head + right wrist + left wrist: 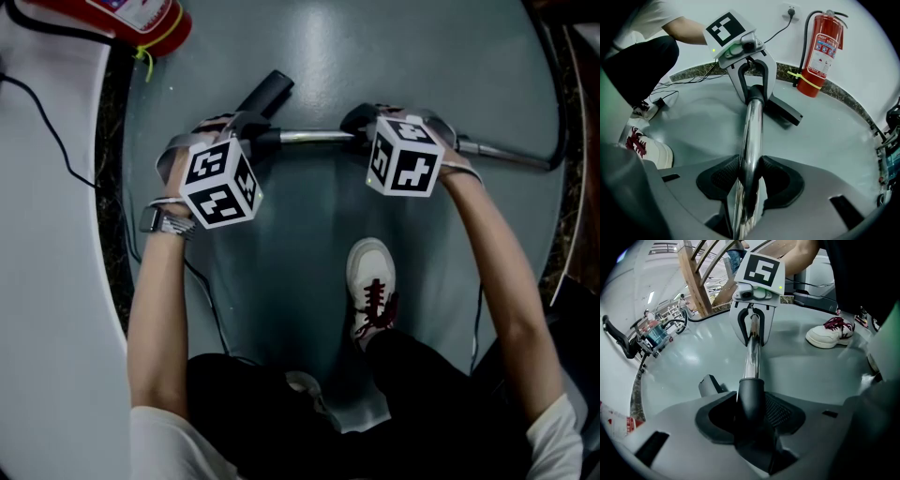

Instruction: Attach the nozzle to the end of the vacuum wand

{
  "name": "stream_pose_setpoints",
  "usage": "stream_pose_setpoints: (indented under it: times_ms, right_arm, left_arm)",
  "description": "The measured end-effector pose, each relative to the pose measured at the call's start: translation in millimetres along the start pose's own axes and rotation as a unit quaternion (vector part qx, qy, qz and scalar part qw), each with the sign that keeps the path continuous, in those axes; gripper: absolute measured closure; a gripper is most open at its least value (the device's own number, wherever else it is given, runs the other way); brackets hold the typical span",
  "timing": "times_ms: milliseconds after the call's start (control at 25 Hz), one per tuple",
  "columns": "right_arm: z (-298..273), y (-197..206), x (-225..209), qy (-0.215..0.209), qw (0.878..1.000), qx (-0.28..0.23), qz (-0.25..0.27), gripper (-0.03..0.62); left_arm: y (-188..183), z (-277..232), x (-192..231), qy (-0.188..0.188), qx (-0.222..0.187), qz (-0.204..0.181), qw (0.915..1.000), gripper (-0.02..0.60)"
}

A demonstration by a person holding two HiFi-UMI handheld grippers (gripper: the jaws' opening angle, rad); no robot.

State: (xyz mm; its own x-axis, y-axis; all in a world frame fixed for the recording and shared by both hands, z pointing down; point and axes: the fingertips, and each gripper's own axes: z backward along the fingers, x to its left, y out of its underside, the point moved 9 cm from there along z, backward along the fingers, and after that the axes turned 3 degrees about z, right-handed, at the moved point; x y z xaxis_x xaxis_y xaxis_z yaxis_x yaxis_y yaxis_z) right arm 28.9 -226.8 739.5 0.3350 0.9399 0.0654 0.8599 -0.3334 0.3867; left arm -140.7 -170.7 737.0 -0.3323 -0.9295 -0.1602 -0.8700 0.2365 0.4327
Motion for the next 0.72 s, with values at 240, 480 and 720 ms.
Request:
stream_pose_setpoints:
  times_ms: [240, 480, 720]
  right_arm:
    - [1.8, 1.8, 1.2, 0.001, 1.000, 0.002, 0.003, 0.427]
    - [2.7, -0.3, 4.9, 0.007, 1.000, 0.005, 0.024, 0.427]
    - [6.6, -3.7, 4.4, 0.010, 0.999, 0.007, 0.043, 0.427]
  left_arm:
    - [-3.3, -1.4, 0.8, 0.018, -0.004, 0.015, 0.9997, 0.402]
    - [-4.1, -1.7, 0.1, 0.033, -0.004, 0.030, 0.9990, 0.402]
    - [-6.9, 0.3, 4.1, 0.049, 0.002, 0.042, 0.9979, 0.402]
